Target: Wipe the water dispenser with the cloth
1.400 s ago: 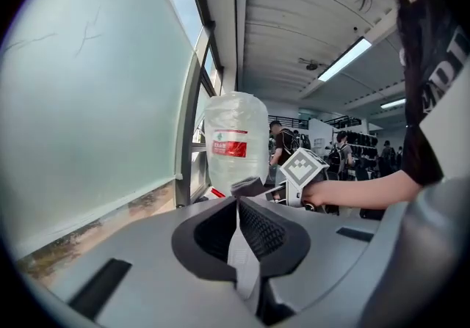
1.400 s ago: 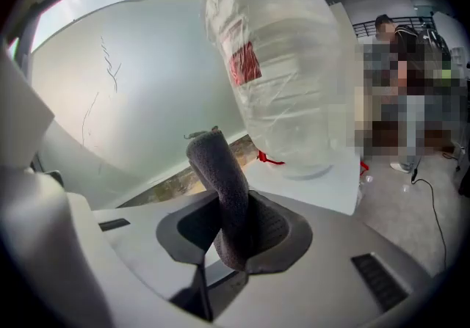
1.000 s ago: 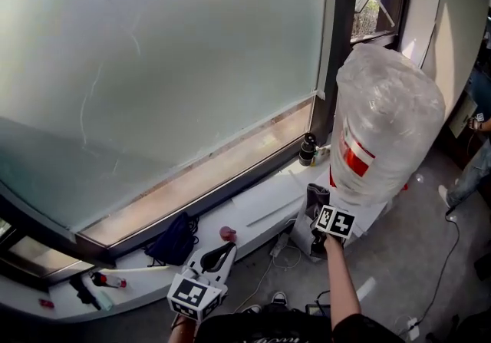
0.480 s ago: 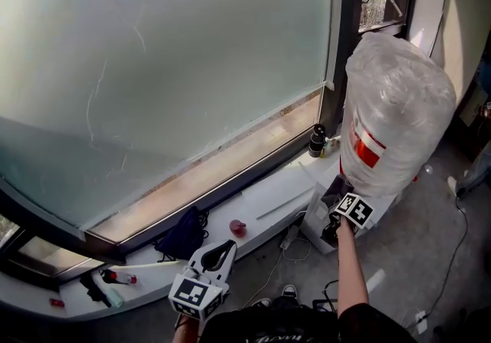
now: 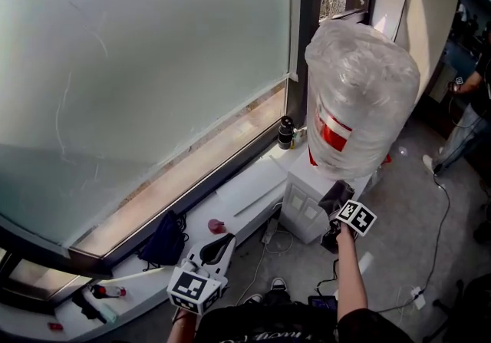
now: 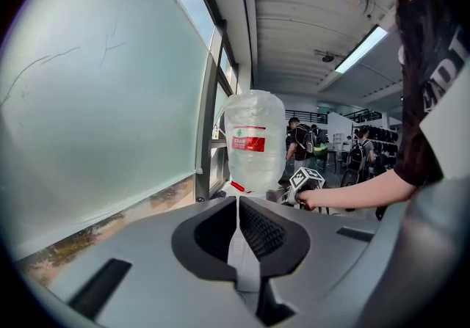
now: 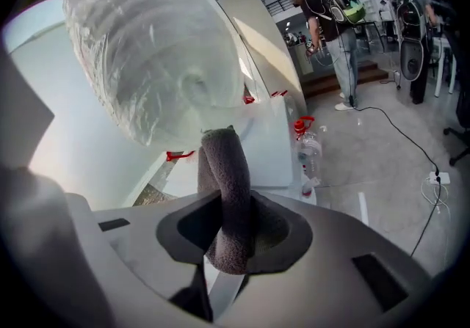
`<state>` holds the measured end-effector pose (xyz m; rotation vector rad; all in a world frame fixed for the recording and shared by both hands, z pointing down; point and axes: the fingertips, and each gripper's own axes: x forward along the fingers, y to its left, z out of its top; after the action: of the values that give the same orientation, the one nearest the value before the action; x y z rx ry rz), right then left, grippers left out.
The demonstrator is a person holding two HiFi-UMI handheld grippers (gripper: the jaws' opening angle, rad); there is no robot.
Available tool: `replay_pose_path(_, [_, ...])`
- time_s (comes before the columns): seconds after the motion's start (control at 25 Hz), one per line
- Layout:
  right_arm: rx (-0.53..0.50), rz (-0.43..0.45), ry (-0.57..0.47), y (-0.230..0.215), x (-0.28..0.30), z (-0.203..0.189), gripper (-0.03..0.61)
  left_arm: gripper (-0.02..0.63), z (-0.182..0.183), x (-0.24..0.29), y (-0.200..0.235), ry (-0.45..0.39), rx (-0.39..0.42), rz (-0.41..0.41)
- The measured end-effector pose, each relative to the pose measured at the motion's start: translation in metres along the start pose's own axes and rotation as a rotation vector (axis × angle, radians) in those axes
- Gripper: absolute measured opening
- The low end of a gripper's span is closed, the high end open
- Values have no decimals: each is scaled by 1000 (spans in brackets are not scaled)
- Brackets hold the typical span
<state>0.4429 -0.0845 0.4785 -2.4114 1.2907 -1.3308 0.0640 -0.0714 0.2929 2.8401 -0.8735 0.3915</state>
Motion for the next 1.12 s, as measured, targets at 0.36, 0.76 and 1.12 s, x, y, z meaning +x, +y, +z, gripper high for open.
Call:
replay_pose_path(0.36, [-59, -111, -15, -77, -41, 4, 106, 20, 7, 21, -26, -26, 19, -104])
replay_pose_path(0.76, [-306, -67, -26, -43, -77, -1, 106, 20, -8, 18, -21, -29, 12, -125])
replay_pose_path(1.12, [-475, 38, 43, 46, -42, -52, 106, 20, -25, 13, 8, -64, 16, -118])
